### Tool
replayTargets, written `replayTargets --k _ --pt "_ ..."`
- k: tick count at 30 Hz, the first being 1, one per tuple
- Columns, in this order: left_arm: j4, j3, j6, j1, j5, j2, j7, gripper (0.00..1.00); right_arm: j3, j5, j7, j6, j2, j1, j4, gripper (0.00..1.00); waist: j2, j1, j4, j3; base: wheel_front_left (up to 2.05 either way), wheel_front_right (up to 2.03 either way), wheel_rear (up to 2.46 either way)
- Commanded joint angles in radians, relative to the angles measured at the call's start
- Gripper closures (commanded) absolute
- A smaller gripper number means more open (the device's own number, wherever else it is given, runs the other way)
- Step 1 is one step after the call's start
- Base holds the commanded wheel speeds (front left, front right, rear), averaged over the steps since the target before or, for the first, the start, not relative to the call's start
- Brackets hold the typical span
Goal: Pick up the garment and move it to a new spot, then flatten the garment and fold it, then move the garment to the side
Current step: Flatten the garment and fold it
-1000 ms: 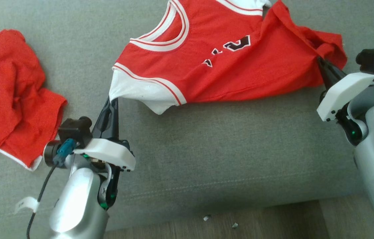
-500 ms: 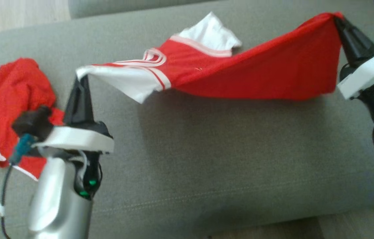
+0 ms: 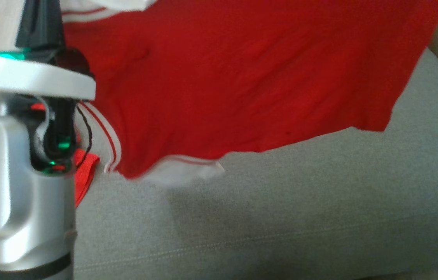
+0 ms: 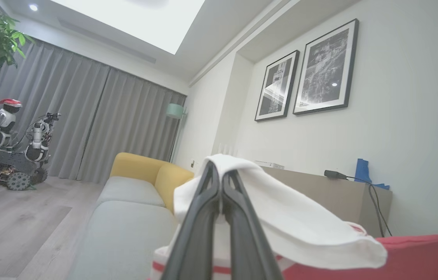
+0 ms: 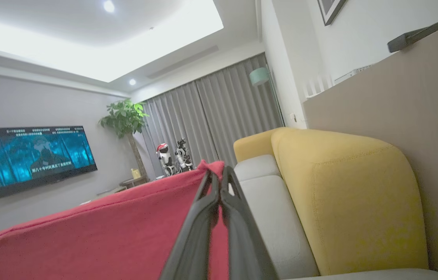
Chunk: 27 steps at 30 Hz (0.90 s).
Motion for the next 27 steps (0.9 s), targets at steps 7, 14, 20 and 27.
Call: replayTargets --k 7,14,20,27 --pt "-0.115 0.031 0.037 -0.119 -0.054 0.05 0.169 1.0 -0.169 -0.089 0.191 0.003 0.095 -0.08 -0.13 1.0 -0.0001 0.0 0.002 0.002 0.0 0.0 0.0" --pt "-0.005 0.057 0.081 -0.314 -0.133 0.05 0.299 1.0 -0.335 -0.25 0.362 0.003 0.243 -0.228 -0.15 1.0 -0.0001 0.0 0.006 0.165 0.0 0.0 0.0" --pt "0.215 0.042 0.081 -0.699 -0.094 0.059 0.252 1.0 -0.431 -0.347 0.291 0.003 0.305 -0.561 -0.022 1.0 -0.0001 0.0 0.031 0.455 0.0 0.0 0.0" --pt "0.509 0.043 0.038 -1.016 -0.029 0.058 -0.023 1.0 -0.462 -0.379 -0.059 0.003 0.307 -0.882 0.2 1.0 -0.0001 0.0 0.073 0.618 0.0 0.0 0.0"
